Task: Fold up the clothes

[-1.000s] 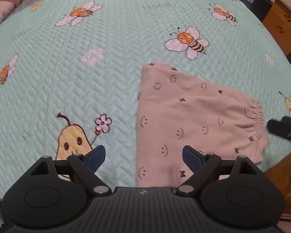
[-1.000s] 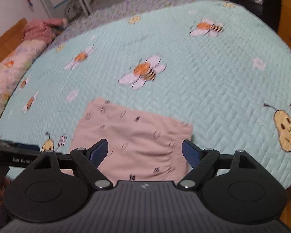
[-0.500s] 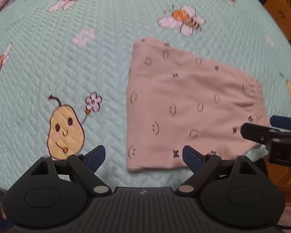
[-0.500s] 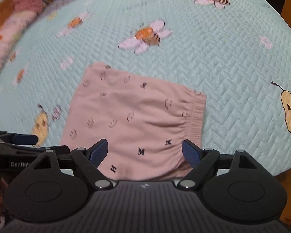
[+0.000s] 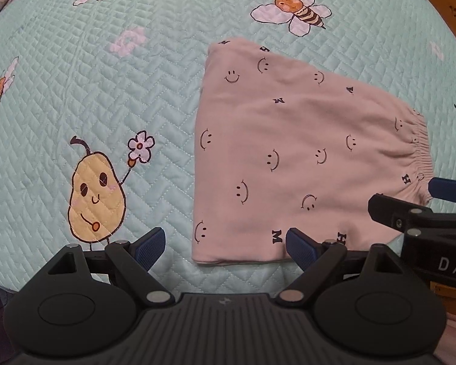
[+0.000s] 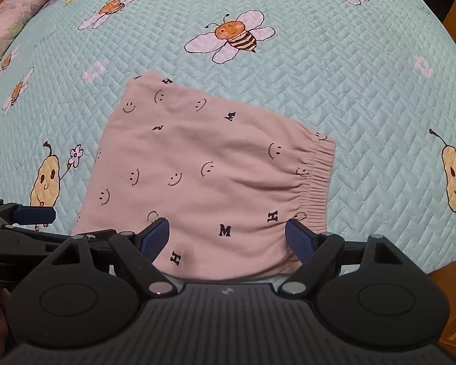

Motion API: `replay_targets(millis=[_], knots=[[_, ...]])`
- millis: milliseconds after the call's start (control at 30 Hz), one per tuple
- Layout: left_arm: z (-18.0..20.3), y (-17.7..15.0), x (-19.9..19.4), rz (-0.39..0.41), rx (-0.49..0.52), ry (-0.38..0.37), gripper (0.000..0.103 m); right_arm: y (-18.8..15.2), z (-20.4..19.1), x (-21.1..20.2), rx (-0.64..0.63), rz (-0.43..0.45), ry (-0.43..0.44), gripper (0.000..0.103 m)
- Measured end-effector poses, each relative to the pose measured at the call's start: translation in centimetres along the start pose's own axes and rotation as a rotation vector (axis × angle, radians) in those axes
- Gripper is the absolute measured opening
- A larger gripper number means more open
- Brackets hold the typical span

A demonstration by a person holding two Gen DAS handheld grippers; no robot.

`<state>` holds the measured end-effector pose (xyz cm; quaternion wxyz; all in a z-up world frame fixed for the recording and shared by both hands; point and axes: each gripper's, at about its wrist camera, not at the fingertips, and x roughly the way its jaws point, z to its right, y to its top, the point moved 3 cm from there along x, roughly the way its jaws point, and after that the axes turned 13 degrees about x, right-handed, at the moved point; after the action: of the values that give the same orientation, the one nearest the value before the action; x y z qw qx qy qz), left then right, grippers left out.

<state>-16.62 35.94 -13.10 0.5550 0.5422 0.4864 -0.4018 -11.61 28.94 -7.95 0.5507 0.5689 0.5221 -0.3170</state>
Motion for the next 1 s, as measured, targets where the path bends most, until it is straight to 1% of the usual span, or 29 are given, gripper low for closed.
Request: replay_targets(millis=[367, 500, 1000], knots=[[-0.30, 0.27, 0.10, -0.029, -0.006, -0.019, 0.090, 0.45, -0.36, -0.06, -0.002, -0.039, 0.009, 0.084], [-0.39, 0.45, -0.10, -0.024, -0.004, -0.011, 0.090, 0.54, -0.64, -0.34, -0.017, -0.034, -0.001, 0.084], [-0.38, 0.31, -0.19, -0.015, -0.004, 0.002, 0.090, 0.44, -0.51, -0.43, -0.008, -0.025, 0.024, 0.084]])
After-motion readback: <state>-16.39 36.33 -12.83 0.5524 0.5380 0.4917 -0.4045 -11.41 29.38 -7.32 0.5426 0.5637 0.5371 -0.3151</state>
